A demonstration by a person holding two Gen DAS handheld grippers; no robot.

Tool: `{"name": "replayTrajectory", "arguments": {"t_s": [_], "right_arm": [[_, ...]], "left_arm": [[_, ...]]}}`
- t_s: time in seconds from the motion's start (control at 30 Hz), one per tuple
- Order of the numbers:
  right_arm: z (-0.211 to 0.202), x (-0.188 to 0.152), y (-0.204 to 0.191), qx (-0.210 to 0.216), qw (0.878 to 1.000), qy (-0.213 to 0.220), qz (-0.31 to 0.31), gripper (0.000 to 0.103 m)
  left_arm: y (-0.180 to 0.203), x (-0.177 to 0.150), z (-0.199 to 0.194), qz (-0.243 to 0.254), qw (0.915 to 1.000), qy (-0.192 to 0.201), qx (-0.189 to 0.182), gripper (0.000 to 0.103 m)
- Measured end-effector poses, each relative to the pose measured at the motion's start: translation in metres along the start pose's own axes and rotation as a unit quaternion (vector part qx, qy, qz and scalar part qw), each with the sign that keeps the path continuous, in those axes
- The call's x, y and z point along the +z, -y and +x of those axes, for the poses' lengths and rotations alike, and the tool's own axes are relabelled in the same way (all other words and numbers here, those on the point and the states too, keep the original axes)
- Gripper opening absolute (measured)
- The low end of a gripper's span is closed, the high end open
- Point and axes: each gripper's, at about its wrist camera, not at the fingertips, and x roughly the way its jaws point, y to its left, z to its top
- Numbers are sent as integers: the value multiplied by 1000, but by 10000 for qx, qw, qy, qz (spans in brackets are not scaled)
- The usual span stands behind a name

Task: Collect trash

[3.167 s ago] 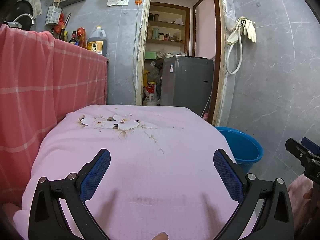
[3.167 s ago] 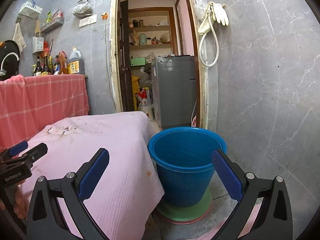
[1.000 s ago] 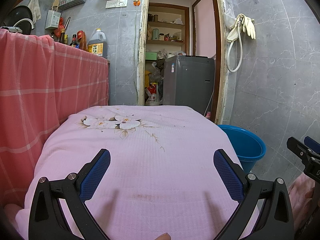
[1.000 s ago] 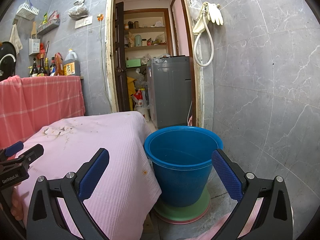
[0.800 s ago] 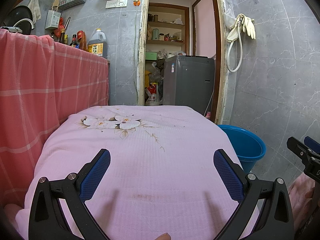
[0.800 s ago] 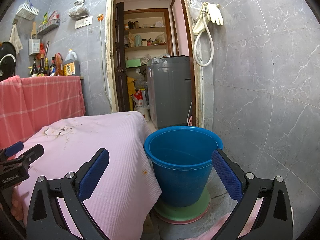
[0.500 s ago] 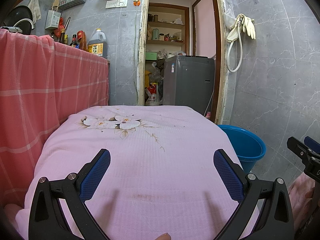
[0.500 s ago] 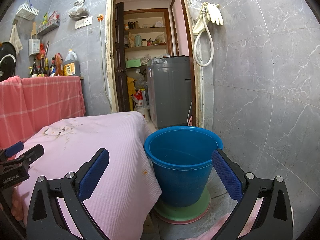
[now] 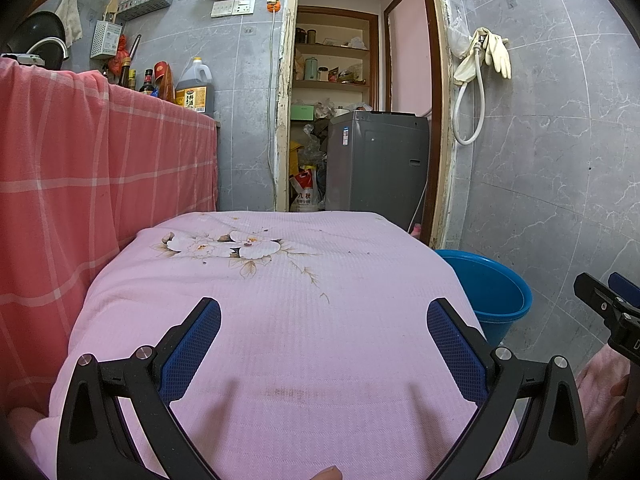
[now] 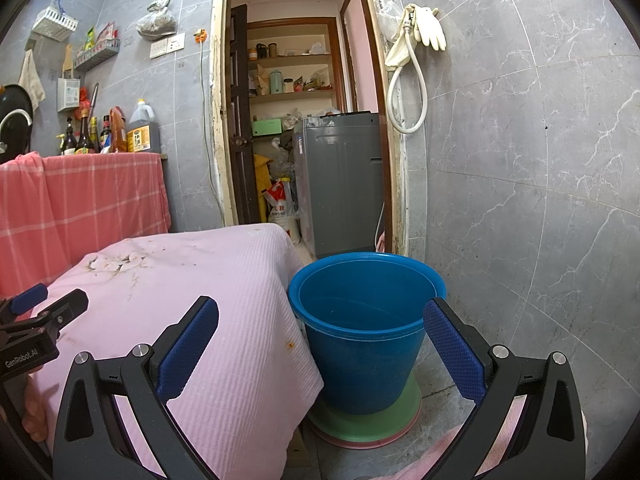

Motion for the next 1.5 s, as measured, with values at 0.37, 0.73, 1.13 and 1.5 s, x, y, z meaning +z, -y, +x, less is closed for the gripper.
{"name": "replayTrajectory", "arguments": {"t_s": [0.37, 0.73, 1.13, 1.5], "right_arm": [[0, 0, 0, 2, 10000, 4, 4, 103], [-1, -1, -1, -2, 10000, 4, 6, 103], [-1, -2, -1, -3, 10000, 6, 8, 103], [-1, -2, -1, -4, 10000, 5, 12, 103]], "left_arm": [[0, 0, 0, 3, 10000, -2, 0, 101], [0, 0, 0, 2, 10000, 2, 0, 101], [-1, -1, 0, 6, 10000, 2, -3, 101], [1, 0, -2, 69, 9999, 51, 88, 101]]}}
